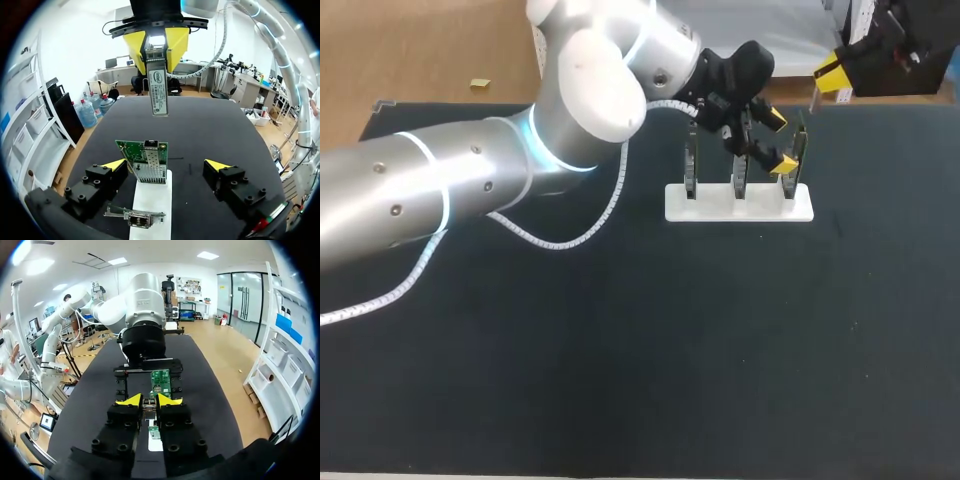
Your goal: Pick up the optical module with the left hand, and insert it into the network port with the right hand.
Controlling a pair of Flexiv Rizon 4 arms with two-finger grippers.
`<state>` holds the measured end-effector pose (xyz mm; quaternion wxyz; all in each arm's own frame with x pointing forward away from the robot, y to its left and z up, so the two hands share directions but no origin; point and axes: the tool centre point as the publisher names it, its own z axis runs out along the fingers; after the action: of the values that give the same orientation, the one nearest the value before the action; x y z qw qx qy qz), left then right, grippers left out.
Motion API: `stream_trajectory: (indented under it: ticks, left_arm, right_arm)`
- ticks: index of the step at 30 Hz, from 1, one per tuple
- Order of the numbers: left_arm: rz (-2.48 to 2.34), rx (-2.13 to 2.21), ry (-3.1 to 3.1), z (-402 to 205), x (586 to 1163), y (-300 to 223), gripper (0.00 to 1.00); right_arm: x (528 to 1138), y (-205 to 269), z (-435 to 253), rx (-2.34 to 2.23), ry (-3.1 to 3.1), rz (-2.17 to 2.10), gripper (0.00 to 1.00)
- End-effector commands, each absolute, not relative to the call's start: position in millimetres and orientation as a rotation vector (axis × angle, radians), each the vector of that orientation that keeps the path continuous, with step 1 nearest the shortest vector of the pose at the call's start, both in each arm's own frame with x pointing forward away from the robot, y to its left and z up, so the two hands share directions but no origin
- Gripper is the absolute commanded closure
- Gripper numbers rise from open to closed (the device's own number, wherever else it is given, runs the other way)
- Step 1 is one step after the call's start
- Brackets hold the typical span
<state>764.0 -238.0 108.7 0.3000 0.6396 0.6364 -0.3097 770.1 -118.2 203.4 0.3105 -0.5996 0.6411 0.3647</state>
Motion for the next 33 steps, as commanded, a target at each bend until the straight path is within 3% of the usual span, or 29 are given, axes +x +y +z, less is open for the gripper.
stream_trajectory:
  ticks: [1,33]
  left_arm:
    - [-0.818,1.713,1.695,109,768,-238,0.00]
    - [-0.818,1.713,1.698,108,768,-238,0.00]
  right_arm:
    - [771,-118,203,-1.582,1.692,0.964,1.00]
    - [768,-109,188,-1.658,1.696,0.922,1.00]
